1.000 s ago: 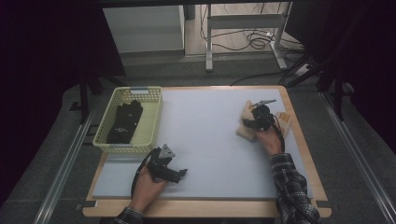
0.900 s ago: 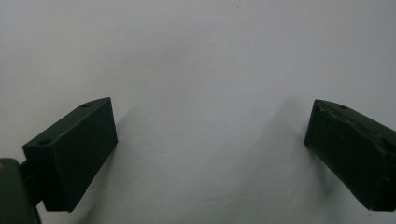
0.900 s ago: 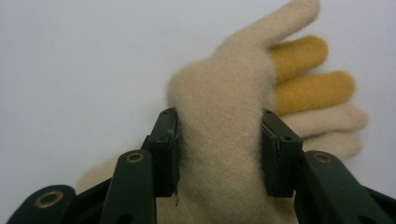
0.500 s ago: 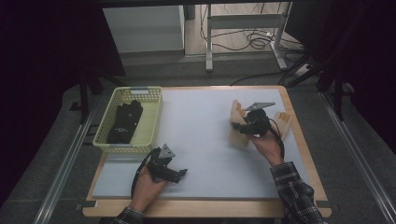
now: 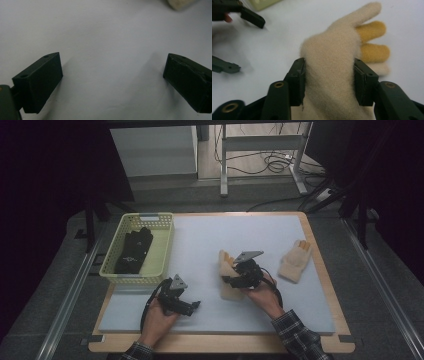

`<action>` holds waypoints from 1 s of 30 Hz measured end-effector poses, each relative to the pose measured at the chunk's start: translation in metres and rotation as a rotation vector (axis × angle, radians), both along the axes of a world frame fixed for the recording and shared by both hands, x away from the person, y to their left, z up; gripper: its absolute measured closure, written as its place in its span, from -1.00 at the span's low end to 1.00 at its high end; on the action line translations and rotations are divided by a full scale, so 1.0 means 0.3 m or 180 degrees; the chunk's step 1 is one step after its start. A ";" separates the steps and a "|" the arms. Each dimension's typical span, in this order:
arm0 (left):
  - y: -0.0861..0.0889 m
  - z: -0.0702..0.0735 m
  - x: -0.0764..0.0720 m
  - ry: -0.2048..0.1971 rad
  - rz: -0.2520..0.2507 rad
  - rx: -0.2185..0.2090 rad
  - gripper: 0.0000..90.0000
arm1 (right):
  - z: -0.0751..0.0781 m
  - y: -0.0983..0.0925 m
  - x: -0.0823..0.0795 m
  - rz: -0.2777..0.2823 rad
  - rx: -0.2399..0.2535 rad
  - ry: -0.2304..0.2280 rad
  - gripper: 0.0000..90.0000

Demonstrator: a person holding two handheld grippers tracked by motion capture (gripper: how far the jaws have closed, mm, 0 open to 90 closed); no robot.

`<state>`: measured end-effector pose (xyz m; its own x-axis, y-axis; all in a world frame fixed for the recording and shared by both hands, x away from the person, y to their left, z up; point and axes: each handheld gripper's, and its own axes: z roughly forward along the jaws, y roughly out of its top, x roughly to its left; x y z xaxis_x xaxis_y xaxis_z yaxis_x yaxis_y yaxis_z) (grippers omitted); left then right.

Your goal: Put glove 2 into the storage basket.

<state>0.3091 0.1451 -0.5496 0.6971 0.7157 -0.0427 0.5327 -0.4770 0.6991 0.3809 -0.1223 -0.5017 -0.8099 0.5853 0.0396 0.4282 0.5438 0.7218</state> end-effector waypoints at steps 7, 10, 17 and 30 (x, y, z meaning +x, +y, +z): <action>0.000 0.000 0.000 0.0000 0.0000 0.0000 -0.95 | -0.051 0.028 -0.008 0.0071 -0.0032 0.0039 -0.30; 0.000 0.000 0.000 0.0000 0.0000 0.0000 -0.95 | -0.029 0.006 -0.005 0.0050 0.0014 0.0000 -0.32; 0.000 0.000 0.000 0.0000 -0.0002 0.0002 -0.95 | -0.009 -0.072 0.024 -0.0088 -0.0002 -0.0092 -0.28; 0.000 0.000 0.000 -0.0001 -0.0002 0.0002 -0.95 | -0.002 -0.240 0.102 -0.0484 -0.0118 -0.0109 -0.03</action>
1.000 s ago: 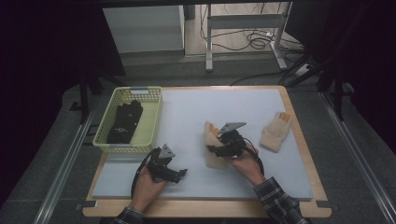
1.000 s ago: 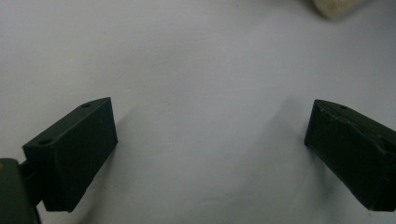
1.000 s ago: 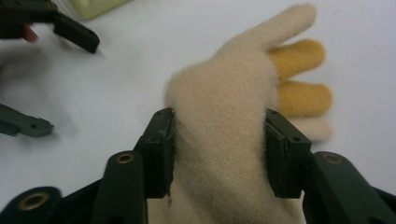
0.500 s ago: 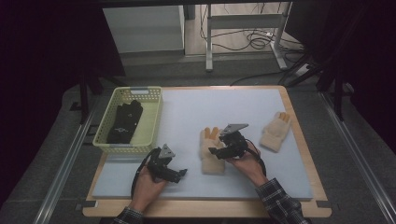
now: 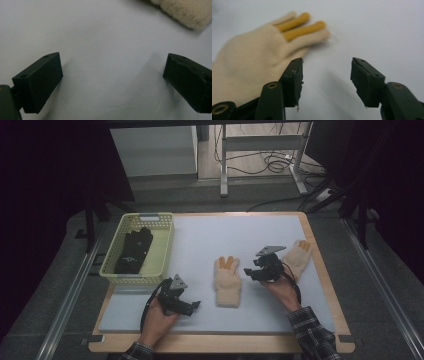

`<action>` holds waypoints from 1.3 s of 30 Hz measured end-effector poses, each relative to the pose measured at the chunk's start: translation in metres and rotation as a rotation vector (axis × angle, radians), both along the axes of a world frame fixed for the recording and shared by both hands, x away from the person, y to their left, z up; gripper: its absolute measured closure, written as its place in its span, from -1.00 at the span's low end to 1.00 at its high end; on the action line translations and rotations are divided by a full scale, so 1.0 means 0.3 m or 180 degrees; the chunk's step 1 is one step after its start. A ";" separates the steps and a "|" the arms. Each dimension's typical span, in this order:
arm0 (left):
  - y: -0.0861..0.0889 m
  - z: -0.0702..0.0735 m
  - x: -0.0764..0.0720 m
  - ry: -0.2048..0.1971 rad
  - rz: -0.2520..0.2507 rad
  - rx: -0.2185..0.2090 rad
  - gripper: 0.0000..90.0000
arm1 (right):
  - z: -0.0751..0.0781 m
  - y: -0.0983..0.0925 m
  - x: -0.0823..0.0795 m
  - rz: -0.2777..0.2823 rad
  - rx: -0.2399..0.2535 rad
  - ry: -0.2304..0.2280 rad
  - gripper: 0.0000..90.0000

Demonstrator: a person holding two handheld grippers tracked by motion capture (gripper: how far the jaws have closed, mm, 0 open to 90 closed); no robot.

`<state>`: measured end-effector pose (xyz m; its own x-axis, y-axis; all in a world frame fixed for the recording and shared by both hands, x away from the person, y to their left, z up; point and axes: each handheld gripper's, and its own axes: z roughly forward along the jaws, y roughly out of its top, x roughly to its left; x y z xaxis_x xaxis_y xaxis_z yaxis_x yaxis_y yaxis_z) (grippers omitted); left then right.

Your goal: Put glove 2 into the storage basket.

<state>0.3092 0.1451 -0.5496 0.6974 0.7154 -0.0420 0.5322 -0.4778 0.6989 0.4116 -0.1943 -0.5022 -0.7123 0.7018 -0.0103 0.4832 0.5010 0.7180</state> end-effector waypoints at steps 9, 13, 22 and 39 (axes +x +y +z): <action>0.000 0.000 0.000 0.0000 0.0001 -0.0003 -0.95 | 0.031 -0.175 0.057 -0.0423 -0.0017 -0.0057 0.01; 0.000 0.000 0.000 0.0003 0.0003 -0.0003 -0.95 | 0.054 -0.260 0.078 -0.0633 -0.0057 -0.0088 0.08; 0.000 0.000 0.000 0.0001 -0.0005 0.0003 -0.95 | 0.083 -0.415 0.109 -0.1029 -0.0115 -0.0152 0.05; 0.000 0.000 0.000 0.0002 -0.0006 0.0003 -0.95 | -0.040 -0.416 0.137 -0.1083 -0.0178 -0.0028 0.00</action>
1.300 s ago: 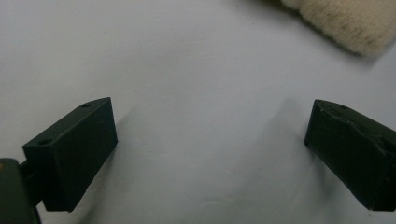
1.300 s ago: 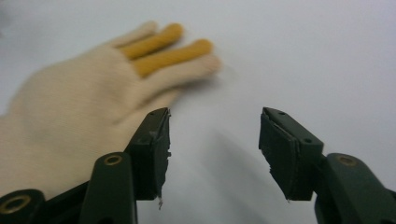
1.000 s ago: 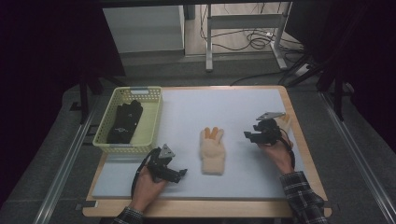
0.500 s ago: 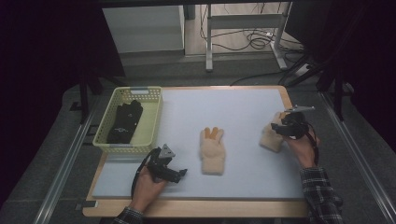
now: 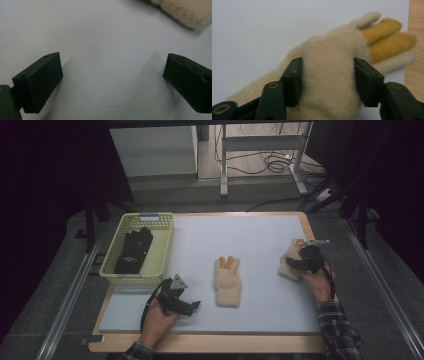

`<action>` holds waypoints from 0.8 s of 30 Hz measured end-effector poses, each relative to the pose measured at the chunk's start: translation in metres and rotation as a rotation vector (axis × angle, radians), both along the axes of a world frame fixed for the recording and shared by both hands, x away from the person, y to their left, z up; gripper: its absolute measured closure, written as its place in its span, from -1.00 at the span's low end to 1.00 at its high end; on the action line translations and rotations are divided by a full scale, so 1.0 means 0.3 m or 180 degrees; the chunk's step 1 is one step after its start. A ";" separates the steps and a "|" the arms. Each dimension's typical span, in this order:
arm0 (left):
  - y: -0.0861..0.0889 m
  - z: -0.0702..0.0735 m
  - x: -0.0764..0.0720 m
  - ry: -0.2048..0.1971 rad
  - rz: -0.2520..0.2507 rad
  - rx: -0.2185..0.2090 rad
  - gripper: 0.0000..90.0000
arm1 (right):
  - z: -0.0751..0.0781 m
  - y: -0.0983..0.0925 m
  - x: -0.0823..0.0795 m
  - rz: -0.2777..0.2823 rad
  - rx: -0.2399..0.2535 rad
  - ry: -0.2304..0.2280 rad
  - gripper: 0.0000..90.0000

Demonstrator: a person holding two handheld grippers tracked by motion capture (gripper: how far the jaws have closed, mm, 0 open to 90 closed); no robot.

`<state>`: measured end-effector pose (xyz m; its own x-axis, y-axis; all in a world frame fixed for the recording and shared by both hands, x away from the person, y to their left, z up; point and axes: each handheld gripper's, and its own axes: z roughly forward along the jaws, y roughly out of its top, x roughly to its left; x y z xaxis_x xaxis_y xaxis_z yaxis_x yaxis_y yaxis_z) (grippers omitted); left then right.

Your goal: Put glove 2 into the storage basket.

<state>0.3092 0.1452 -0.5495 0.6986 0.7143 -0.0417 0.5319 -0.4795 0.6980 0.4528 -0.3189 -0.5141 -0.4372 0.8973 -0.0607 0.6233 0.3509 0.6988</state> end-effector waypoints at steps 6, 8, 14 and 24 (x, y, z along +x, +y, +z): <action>-0.001 0.000 0.000 -0.0002 0.0010 -0.0010 -0.95 | 0.034 -0.008 -0.017 0.0011 -0.0001 -0.0055 -0.17; -0.001 0.000 0.000 -0.0003 0.0007 -0.0008 -0.95 | 0.053 -0.024 -0.027 -0.0002 0.0046 -0.0056 -0.17; 0.000 0.000 0.000 -0.0002 0.0002 -0.0001 -0.95 | 0.100 -0.082 -0.056 -0.0138 0.0097 -0.0111 0.18; 0.000 0.000 0.000 -0.0002 0.0002 -0.0002 -0.95 | 0.002 -0.128 -0.052 -0.0372 0.0297 0.0117 0.31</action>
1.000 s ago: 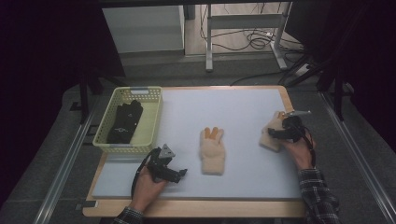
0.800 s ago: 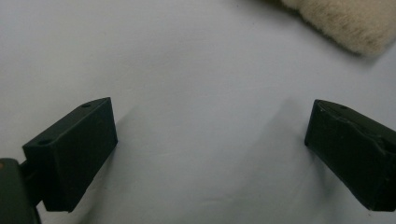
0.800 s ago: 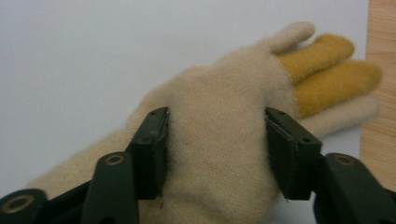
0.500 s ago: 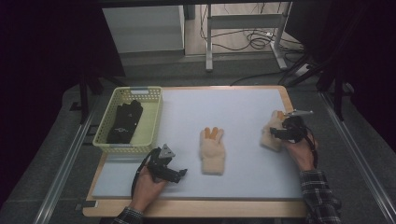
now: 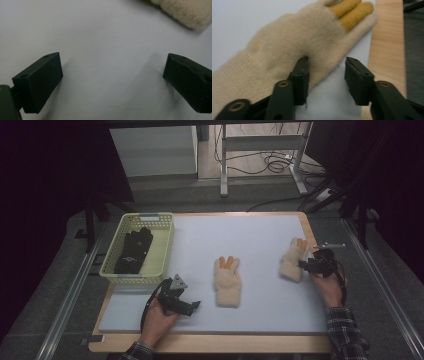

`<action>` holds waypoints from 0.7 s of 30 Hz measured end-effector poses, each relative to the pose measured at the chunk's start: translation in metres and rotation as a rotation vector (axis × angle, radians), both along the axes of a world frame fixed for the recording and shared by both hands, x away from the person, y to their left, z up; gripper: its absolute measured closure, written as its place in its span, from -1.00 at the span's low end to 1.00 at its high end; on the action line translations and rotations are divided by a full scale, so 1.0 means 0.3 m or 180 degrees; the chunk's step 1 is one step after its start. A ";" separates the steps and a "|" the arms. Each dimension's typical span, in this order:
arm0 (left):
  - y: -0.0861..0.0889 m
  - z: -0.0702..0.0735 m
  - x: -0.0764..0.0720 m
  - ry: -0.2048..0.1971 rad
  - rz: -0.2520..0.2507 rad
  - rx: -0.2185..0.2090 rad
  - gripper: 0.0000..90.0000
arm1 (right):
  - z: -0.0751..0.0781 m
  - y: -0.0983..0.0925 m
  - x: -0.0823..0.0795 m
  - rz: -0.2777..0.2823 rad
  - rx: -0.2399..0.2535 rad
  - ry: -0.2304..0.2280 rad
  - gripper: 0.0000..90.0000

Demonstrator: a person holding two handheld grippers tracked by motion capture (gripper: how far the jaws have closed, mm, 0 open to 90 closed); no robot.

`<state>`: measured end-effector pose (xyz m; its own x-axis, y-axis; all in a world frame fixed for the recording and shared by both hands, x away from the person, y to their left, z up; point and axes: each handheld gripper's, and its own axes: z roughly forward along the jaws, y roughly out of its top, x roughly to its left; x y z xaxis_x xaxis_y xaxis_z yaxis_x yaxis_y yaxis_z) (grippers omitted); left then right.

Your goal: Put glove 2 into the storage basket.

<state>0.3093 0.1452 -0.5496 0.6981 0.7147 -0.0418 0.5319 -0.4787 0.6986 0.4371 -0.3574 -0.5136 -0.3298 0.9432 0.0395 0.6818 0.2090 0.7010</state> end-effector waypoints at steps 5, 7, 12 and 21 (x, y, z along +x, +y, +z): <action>-0.001 0.000 -0.001 0.0006 0.0009 -0.0006 -0.95 | -0.009 0.002 -0.012 0.0072 0.0208 0.0011 0.92; 0.000 0.000 0.000 0.0000 0.0002 0.0000 -0.95 | -0.006 0.012 -0.015 0.0054 0.0143 -0.0002 0.94; 0.000 0.000 0.000 0.0001 0.0001 -0.0003 -0.95 | 0.044 0.045 -0.029 0.0107 -0.0022 -0.0066 0.95; 0.000 0.000 0.000 0.0003 0.0000 0.0002 -0.95 | 0.168 0.156 -0.046 0.0399 -0.0102 -0.0211 0.95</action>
<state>0.3093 0.1452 -0.5495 0.6982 0.7147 -0.0420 0.5324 -0.4791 0.6979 0.4232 -0.3105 -0.4631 -0.4461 0.8948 -0.0159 0.6013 0.3128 0.7352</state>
